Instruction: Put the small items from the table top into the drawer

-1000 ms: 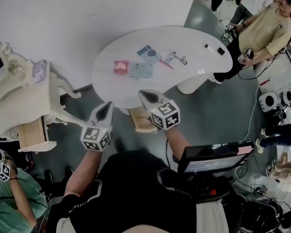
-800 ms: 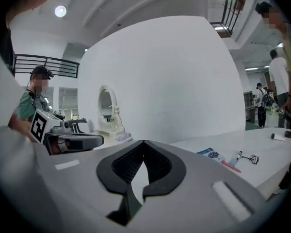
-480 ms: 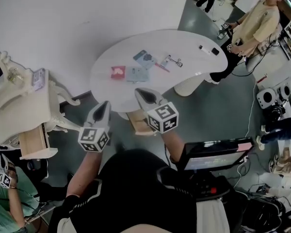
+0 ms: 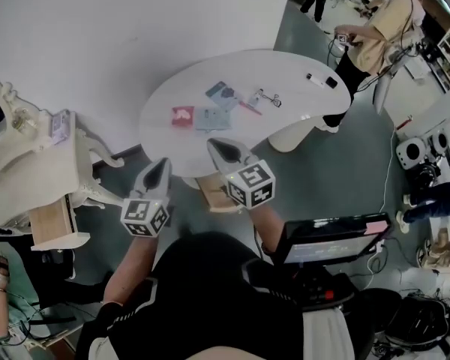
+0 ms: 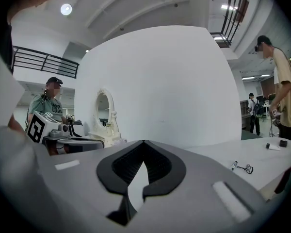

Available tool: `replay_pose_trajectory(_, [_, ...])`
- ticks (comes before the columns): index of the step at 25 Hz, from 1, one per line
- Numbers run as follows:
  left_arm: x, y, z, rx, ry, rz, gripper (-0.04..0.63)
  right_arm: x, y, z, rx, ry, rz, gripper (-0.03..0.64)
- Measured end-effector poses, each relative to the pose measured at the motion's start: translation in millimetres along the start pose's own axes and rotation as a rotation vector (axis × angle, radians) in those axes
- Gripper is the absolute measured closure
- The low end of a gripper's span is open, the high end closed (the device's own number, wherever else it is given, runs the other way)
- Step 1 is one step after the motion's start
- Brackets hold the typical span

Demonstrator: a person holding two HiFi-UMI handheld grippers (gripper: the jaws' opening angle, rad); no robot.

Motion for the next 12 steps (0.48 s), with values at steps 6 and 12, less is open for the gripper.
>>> replay_pose_trajectory(6, [-0.5,-3.9,-2.9,-0.007,0.002,0.004,0.595,1.6,-2.0,1.5,-0.005,0.002,0.006,0.617])
replay_pose_trajectory(12, [0.8,-6.8,-1.5,-0.015,0.003,0.003,0.595,3.3,-1.3,5.9,-0.013,0.001,0.01,0.617])
Point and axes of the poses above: the fingertips, and each gripper's own axes: y backward along the fingers, z to its right, x out of its top, the point moved 10 cm from there along y, backward along the fingers, and after that the axes turned 4 degrees about y, right-handed, at the moved point
